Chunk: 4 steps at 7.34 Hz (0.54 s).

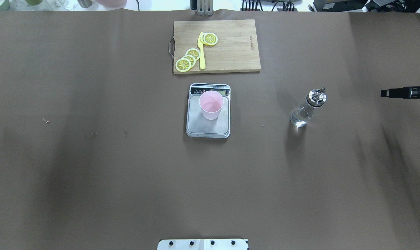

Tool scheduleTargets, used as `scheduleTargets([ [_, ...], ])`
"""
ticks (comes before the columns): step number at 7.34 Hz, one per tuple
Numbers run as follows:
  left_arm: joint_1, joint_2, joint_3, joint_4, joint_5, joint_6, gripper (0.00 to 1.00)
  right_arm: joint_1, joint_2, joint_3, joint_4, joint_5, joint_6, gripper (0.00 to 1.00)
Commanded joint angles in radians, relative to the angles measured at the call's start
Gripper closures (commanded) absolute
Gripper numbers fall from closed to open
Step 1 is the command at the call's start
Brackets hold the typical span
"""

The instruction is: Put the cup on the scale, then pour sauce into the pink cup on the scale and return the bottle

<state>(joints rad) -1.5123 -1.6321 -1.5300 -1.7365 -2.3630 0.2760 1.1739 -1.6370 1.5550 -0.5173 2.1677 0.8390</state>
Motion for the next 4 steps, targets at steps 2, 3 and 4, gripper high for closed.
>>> scheduleTargets([
  [2,-0.020,0.003,0.011,0.049,-0.036,0.000,0.01,0.153,0.042,-0.006,-0.316,0.133,-0.254,0.00],
  [3,-0.026,0.002,0.033,0.092,-0.041,0.000,0.00,0.158,0.042,-0.006,-0.393,0.141,-0.291,0.00],
  [4,-0.048,0.002,0.042,0.106,-0.039,0.000,0.00,0.158,0.046,-0.004,-0.480,0.146,-0.317,0.00],
])
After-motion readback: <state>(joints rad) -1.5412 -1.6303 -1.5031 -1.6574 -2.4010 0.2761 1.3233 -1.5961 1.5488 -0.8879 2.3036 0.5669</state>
